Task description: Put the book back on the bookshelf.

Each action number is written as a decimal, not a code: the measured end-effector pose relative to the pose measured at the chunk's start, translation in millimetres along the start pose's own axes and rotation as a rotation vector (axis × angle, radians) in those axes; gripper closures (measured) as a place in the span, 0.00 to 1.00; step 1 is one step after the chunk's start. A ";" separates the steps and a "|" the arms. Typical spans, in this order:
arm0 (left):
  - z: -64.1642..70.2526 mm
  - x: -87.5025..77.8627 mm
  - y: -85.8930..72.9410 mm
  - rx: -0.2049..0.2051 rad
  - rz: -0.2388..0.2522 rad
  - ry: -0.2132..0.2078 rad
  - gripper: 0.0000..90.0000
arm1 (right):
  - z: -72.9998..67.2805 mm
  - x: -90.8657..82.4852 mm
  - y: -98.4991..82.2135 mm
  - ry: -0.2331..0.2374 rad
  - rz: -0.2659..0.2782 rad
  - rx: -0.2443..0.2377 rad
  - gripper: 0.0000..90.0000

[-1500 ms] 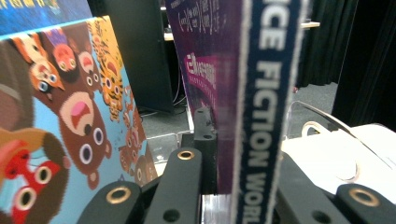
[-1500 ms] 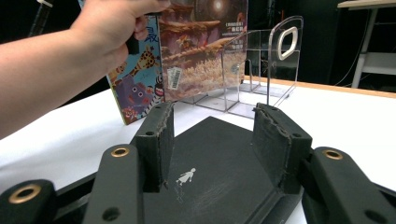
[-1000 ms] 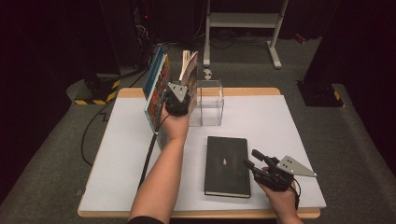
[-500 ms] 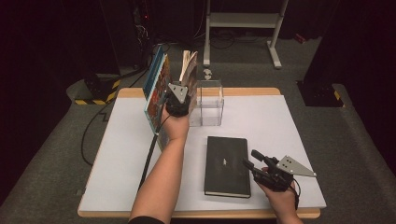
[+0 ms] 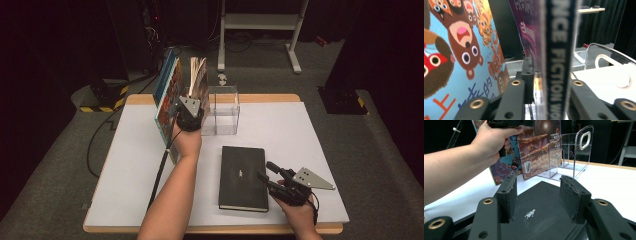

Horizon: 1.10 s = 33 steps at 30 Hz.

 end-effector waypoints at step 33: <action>-4.4 -29.3 -11.6 0.001 -0.045 -0.013 0.56 | -7.3 9.5 -4.0 0.008 -0.035 -0.026 0.53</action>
Point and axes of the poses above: each handheld gripper's, and its own axes: x roughly forward along the jaws, y roughly out of its top, z roughly to its right, the point moved 2 cm from there along x, roughly forward along the jaws, and after that the axes turned 11 degrees about -z, right-handed, at the moved point
